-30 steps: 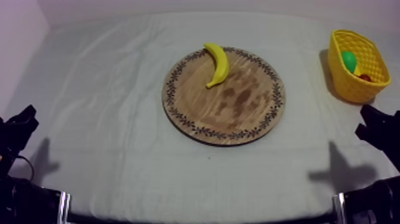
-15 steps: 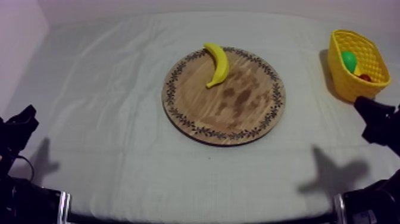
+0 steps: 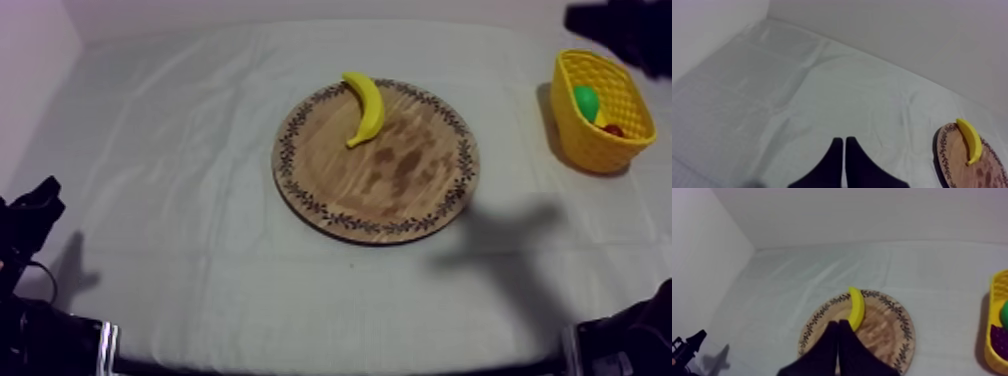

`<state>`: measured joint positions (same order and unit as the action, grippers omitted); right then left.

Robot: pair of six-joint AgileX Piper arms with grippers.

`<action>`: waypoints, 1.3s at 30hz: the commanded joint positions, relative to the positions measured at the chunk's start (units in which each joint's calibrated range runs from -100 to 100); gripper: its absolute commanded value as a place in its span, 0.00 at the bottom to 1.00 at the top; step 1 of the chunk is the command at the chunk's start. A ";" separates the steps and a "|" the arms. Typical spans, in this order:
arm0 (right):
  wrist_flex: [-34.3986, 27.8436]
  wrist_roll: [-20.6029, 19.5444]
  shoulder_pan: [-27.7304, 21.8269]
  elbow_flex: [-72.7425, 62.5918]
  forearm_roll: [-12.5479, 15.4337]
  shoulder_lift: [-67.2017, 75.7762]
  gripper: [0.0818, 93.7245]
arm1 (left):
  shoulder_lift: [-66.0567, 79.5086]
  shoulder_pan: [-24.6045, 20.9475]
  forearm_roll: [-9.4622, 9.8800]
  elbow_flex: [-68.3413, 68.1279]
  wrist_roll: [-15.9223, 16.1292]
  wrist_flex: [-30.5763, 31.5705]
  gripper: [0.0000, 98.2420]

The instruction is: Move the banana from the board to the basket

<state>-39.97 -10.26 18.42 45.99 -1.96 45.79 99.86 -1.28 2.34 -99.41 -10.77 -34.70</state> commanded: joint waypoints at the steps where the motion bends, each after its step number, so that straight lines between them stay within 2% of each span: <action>1: -0.84 -0.41 0.30 -15.18 0.01 -19.65 0.01 | -0.03 0.01 -0.02 -0.04 0.00 0.01 0.00; 5: -2.09 -1.25 0.69 -25.20 -0.23 -32.06 0.01 | -0.03 0.01 -0.02 -0.04 0.00 0.01 0.00; 9: -6.13 -1.53 0.38 -36.97 -0.37 -44.87 0.01 | -0.03 0.01 -0.02 -0.04 0.00 0.01 0.00; 18: -13.54 -3.36 -0.05 -56.23 -2.54 -69.63 0.02 | -0.03 0.01 -0.02 -0.04 0.00 0.01 0.00; 24: -14.91 -2.50 -0.24 -59.52 -1.85 -76.83 0.04 | -0.03 0.01 -0.02 -0.04 0.00 0.01 0.00; 28: -16.49 -1.46 0.10 -58.86 -1.48 -77.87 0.09 | -0.03 0.01 -0.02 -0.04 0.00 0.01 0.00; 33: -18.68 0.17 0.81 -56.39 -0.86 -77.23 0.10 | -0.03 0.01 -0.02 -0.04 0.00 0.01 0.00; 34: -19.16 0.48 0.92 -56.12 -0.84 -77.15 0.13 | -0.03 0.01 -0.02 -0.04 0.00 0.01 0.00; 35: -19.69 0.90 1.04 -56.00 -0.83 -77.11 0.19 | -0.03 0.01 -0.02 -0.04 0.00 0.01 0.00; 36: -20.30 1.08 1.22 -55.95 -0.95 -77.09 0.33 | -0.03 0.01 -0.02 -0.04 0.00 0.01 0.00; 37: -20.97 1.00 1.42 -55.88 -1.17 -77.07 0.52 | -0.03 0.01 -0.02 -0.04 0.00 0.01 0.00; 38: -21.56 1.12 1.64 -55.76 -1.37 -77.06 0.66 | -0.03 0.01 -0.02 -0.04 0.00 0.01 0.00; 39: -22.12 1.39 1.92 -55.68 -1.58 -77.05 0.74 | -0.03 0.01 -0.02 -0.04 0.00 0.01 0.00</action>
<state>-61.43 -9.10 20.13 -9.74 -3.46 -31.29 99.86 -1.28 2.34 -99.41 -10.77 -34.70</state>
